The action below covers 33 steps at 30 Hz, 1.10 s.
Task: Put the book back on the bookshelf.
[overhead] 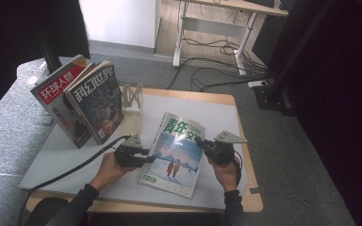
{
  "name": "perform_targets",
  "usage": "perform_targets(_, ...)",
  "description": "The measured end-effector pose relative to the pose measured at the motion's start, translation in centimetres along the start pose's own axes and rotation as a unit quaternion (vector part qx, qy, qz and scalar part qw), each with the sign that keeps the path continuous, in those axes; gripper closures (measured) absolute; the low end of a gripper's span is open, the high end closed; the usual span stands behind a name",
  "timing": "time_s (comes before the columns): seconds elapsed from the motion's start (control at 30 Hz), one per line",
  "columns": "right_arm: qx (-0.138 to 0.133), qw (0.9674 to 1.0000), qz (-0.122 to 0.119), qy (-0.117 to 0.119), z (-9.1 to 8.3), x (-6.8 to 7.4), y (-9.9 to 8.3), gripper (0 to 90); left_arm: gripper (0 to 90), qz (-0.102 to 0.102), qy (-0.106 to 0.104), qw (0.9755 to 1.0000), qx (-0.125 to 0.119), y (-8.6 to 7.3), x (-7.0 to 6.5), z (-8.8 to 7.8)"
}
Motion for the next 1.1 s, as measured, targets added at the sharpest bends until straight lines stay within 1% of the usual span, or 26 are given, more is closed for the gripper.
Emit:
perform_targets(0.13,0.006,0.9999,0.006,0.013,0.1,0.1,-0.3,82.5,65.1,-0.001,-0.006,1.0,0.0,-0.3,-0.3,-0.5)
perform_targets(0.27,0.007,0.9997,0.013,0.02,0.1,0.0,-0.5,82.9,65.4,0.007,-0.006,0.9999,0.005,-0.4,-0.6,-0.9)
perform_targets(0.37,0.006,0.9994,0.023,0.025,0.1,0.0,-0.6,84.8,66.0,0.005,-0.012,0.9999,0.006,-0.4,-0.8,-1.2)
perform_targets(0.43,0.003,0.9994,0.024,0.026,0.1,0.0,-0.6,85.4,66.7,-0.001,-0.019,0.9998,0.0,-0.5,-0.8,-1.3)
perform_targets(0.53,0.003,0.9996,0.02,0.019,0.2,0.1,-0.4,85.6,67.2,-0.001,-0.021,0.9997,-0.009,-0.5,-0.9,-1.5)
perform_targets(0.7,0.006,0.9999,0.011,0.002,1.0,-0.1,0.2,85.6,67.4,-0.009,-0.036,0.9989,-0.03,0.0,-0.5,-1.7)
perform_targets(0.8,0.003,0.9999,0.004,-0.012,1.0,-0.5,1.0,85.7,68.6,-0.007,-0.028,0.9982,-0.052,0.6,0.0,-1.6)
perform_targets(0.83,-0.002,0.9999,0.004,-0.016,1.0,-0.6,1.3,85.6,69.0,-0.001,-0.021,0.9976,-0.066,1.0,0.3,-1.7)
perform_targets(0.87,-0.01,0.9998,0.002,-0.019,0.8,-0.9,1.8,85.7,69.5,0.001,-0.016,0.997,-0.076,1.3,0.4,-1.7)
perform_targets(0.93,-0.02,0.9995,0.005,-0.022,0.4,-1.1,2.6,85.7,70.7,0.001,-0.012,0.995,-0.099,1.8,0.8,-1.7)
perform_targets(1.0,-0.025,0.9995,0.001,-0.018,0.1,-1.1,3.4,85.6,70.8,0.009,-0.002,0.9951,-0.099,1.7,1.0,-1.6)
perform_targets(1.07,-0.018,0.9996,-0.013,-0.019,0.1,-0.8,3.4,85.6,70.7,0.019,0.011,0.9963,-0.084,1.2,1.0,-1.5)
perform_targets(1.1,-0.017,0.9996,-0.014,-0.018,0.2,-0.6,3.3,85.6,70.6,0.02,0.012,0.9964,-0.081,1.0,0.9,-1.5)
Point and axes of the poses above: each handheld gripper's, and its own axes: z roughly forward along the jaws, y roughly out of its top, x roughly to its left, the point moved 6 cm from there along z, roughly forward along the jaws, and after that the axes turned 3 degrees about z, right-handed, at the moved point
